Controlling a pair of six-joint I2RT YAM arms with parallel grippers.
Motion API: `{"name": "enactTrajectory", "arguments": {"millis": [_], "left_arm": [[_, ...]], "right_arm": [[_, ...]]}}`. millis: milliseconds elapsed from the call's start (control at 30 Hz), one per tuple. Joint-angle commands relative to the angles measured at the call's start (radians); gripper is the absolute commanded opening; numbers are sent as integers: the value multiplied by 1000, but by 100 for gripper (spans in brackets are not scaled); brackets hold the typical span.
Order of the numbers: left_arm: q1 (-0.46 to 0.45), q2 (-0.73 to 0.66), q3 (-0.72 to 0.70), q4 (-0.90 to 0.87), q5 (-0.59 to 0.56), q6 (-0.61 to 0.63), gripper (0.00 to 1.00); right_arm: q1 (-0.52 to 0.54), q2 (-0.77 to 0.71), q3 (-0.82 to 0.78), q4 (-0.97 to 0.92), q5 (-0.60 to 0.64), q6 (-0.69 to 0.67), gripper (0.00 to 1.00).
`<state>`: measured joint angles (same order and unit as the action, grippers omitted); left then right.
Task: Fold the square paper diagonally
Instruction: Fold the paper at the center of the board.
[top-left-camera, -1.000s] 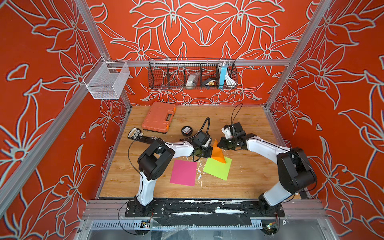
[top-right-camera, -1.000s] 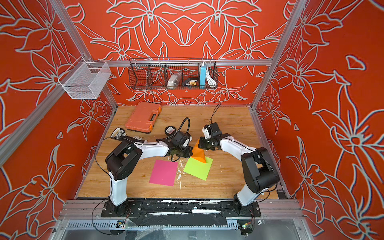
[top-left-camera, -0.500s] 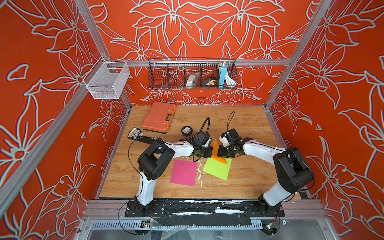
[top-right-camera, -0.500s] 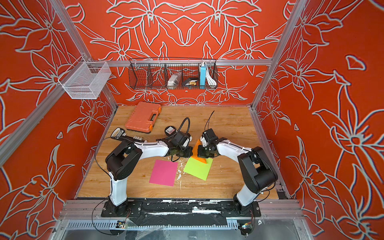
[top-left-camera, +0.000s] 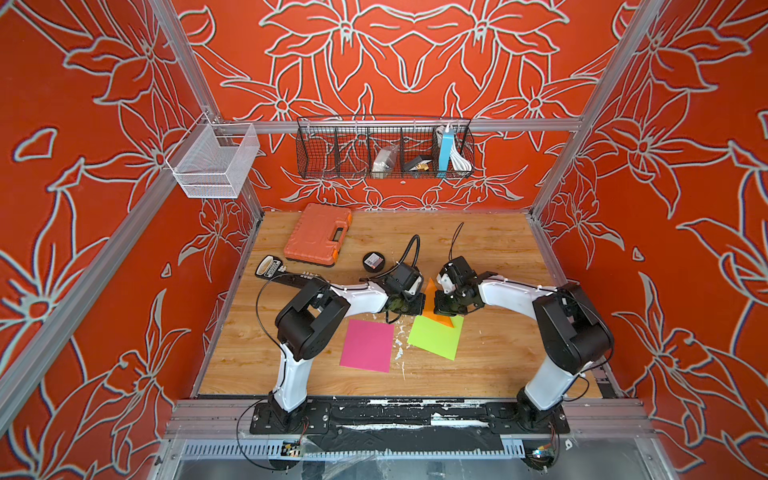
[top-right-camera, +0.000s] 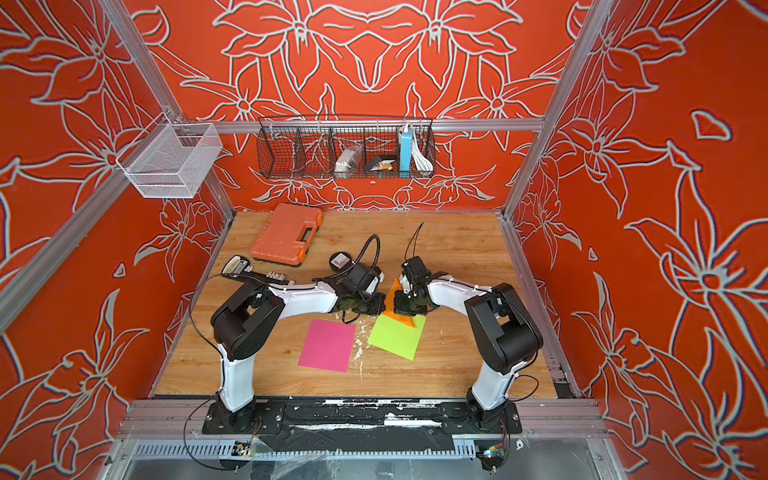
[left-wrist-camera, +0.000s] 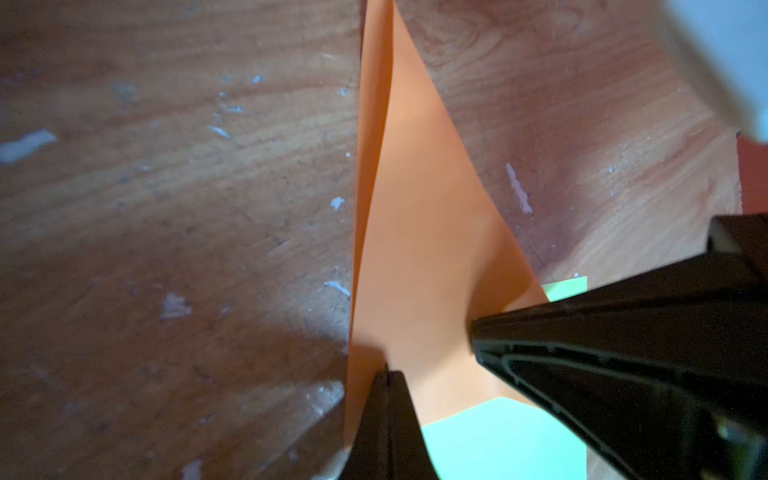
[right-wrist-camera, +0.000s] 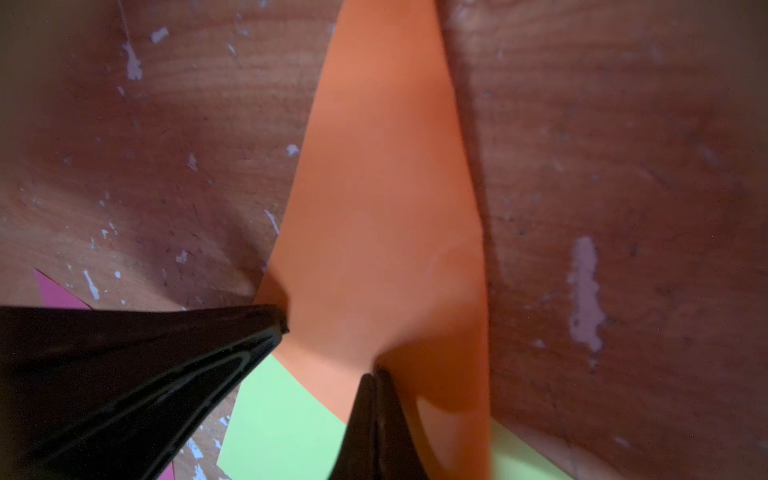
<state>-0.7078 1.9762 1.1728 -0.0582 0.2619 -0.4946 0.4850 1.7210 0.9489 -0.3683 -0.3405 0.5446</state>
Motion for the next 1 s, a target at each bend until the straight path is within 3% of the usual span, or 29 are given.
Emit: {"name": "enactTrajectory", "arguments": {"millis": [0, 733, 967], "left_arm": [[-12, 36, -2, -60, -21, 13, 0], [-11, 36, 3, -70, -33, 20, 0], [-12, 40, 5, -69, -29, 20, 0]], "right_arm": [[-17, 8, -22, -33, 70, -18, 0], [-135, -65, -133, -41, 76, -83, 0], [-131, -145, -121, -28, 11, -72, 0]]}}
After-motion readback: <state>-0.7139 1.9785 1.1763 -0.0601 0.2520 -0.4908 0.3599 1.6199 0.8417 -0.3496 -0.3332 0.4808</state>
